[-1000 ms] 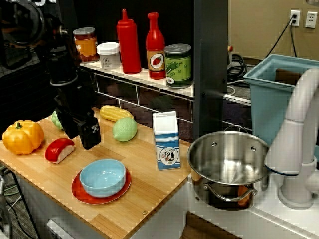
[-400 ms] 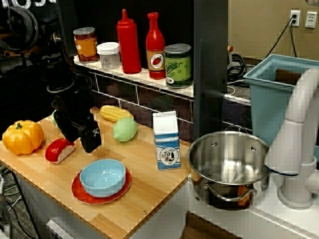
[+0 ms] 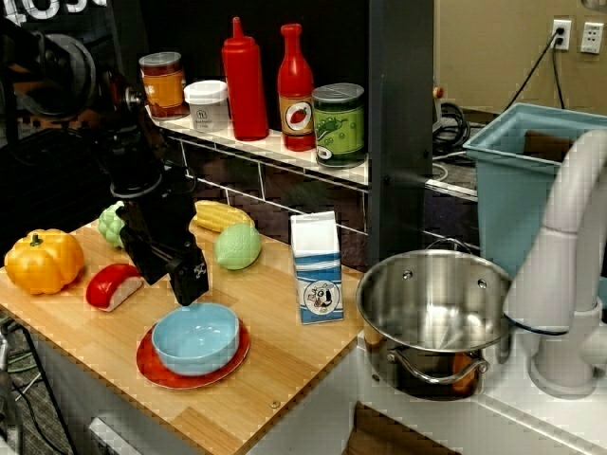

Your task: Lift bowl

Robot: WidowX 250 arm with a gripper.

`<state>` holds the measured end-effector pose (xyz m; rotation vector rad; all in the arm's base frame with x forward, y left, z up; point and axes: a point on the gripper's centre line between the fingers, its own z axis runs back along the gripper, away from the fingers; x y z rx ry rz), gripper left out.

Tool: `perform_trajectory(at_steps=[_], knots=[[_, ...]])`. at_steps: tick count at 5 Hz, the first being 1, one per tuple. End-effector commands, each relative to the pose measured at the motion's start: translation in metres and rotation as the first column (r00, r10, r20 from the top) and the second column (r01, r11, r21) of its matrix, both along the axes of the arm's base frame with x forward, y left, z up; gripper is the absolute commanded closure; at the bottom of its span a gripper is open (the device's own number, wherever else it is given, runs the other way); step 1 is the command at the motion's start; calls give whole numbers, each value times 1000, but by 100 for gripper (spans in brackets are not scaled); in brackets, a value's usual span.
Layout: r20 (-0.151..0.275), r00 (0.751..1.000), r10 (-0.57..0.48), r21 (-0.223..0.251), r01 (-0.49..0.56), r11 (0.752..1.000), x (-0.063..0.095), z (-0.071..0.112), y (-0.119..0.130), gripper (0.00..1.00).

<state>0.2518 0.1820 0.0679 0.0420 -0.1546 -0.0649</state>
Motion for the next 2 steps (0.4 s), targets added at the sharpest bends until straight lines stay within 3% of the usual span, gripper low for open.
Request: perform_trajectory(at_steps=[1, 2], knots=[[26, 999, 25, 32, -25, 999, -3, -2, 7, 0], [21, 1000, 21, 36, -22, 999, -4, -5, 7, 0]])
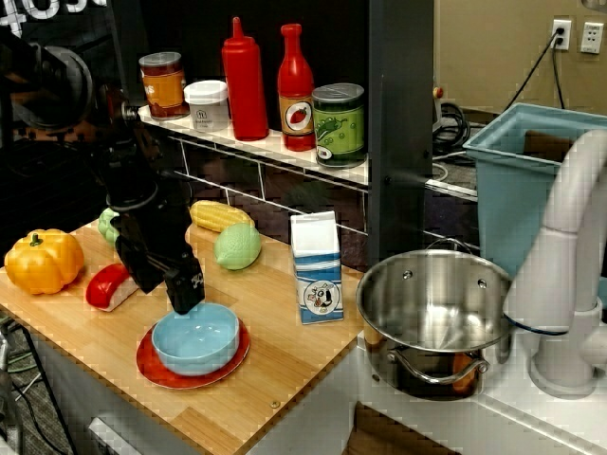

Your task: Lift bowl

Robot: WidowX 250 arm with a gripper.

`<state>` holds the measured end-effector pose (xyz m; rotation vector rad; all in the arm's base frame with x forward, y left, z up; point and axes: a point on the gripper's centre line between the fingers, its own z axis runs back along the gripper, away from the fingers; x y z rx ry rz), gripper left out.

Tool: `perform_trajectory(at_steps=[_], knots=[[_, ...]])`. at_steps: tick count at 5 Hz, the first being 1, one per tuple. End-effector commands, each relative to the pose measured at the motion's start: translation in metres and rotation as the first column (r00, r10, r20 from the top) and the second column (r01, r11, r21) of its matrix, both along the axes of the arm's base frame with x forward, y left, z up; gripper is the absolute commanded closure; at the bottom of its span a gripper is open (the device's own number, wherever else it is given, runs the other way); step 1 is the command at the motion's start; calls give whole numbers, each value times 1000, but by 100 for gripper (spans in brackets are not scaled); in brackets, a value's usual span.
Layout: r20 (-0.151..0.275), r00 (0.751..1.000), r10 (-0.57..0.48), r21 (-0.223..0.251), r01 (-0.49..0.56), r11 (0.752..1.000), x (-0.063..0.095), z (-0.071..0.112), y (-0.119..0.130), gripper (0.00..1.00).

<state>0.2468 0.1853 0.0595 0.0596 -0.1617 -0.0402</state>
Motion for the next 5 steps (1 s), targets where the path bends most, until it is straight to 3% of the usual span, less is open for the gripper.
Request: perform_trajectory(at_steps=[1, 5], knots=[[13, 1000, 1, 19, -1, 1000, 2, 1, 3, 0], [5, 1000, 24, 43, -24, 999, 9, -14, 7, 0]])
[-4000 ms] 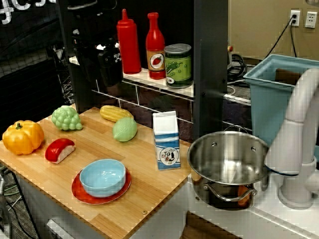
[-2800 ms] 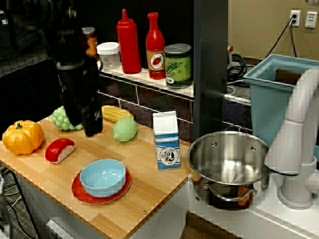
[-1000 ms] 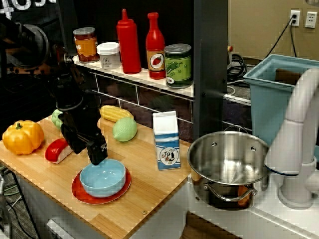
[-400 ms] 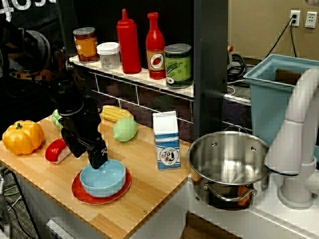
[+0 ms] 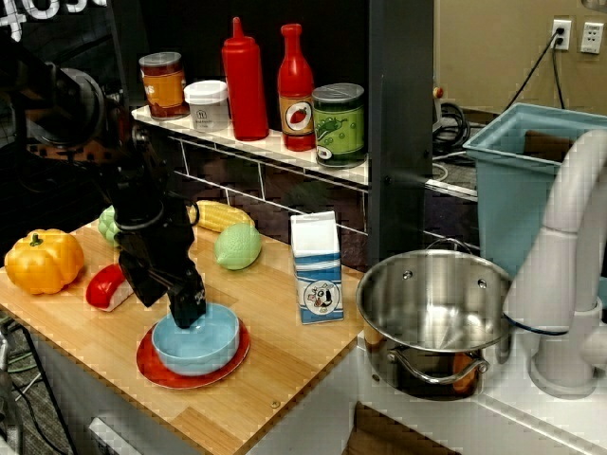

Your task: Lift bowl

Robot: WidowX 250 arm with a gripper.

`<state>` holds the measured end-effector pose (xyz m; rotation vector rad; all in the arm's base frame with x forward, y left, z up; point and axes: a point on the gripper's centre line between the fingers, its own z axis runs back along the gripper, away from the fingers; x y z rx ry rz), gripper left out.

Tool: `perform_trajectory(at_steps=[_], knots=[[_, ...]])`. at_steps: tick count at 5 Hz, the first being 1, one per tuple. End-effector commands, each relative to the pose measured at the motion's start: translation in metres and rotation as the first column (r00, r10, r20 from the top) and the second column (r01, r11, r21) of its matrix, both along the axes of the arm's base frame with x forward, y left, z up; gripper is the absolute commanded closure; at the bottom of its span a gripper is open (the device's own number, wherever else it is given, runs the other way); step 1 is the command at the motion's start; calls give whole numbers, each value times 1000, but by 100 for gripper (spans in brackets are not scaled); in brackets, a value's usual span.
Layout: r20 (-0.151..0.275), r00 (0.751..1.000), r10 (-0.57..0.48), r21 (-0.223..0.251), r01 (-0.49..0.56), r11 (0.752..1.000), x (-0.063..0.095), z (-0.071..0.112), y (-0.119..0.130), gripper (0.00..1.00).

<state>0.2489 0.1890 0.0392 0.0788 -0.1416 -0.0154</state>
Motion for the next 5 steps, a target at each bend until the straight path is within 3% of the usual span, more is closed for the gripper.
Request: perform_trajectory(at_steps=[1, 2, 3, 5], knots=[[22, 1000, 0, 27, -1, 1000, 8, 5, 4, 0], [22, 1000, 6, 23, -7, 1000, 8, 3, 6, 31], [29, 1000, 7, 21, -7, 1000, 7, 3, 6, 100], [25, 1000, 5, 22, -6, 1000, 6, 4, 8, 100]])
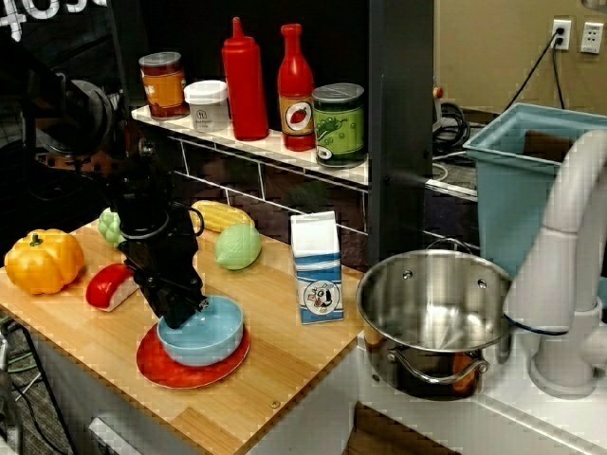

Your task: Lift bowl

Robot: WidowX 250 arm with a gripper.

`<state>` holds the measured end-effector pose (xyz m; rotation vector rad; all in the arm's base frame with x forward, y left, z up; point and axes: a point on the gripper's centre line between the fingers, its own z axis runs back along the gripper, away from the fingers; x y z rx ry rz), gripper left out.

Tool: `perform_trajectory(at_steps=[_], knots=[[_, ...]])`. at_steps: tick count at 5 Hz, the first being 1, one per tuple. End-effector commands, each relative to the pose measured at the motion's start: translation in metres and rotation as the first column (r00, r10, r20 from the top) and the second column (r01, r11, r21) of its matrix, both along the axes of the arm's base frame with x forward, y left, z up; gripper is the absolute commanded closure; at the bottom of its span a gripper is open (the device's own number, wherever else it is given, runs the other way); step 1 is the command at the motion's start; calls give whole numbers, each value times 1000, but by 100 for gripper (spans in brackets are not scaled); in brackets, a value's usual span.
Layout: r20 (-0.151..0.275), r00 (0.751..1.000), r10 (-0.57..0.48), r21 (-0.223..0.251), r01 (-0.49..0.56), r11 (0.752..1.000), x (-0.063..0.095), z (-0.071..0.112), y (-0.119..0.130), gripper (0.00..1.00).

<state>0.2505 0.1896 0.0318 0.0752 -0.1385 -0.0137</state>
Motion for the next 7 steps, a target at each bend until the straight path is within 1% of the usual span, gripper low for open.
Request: perform_trajectory(at_steps=[1, 2, 4, 5, 6, 7], knots=[[29, 1000, -3, 18, 2, 1000, 2, 15, 6, 100], [30, 999, -24, 0, 24, 1000, 1, 26, 4, 100], [27, 999, -28, -59, 29, 998, 7, 55, 0, 100], [27, 999, -20, -75, 22, 997, 12, 64, 1, 100], [17, 1000, -13, -99, 15, 995, 18, 77, 0, 100], [13, 1000, -14, -134, 16, 991, 25, 97, -3, 100]])
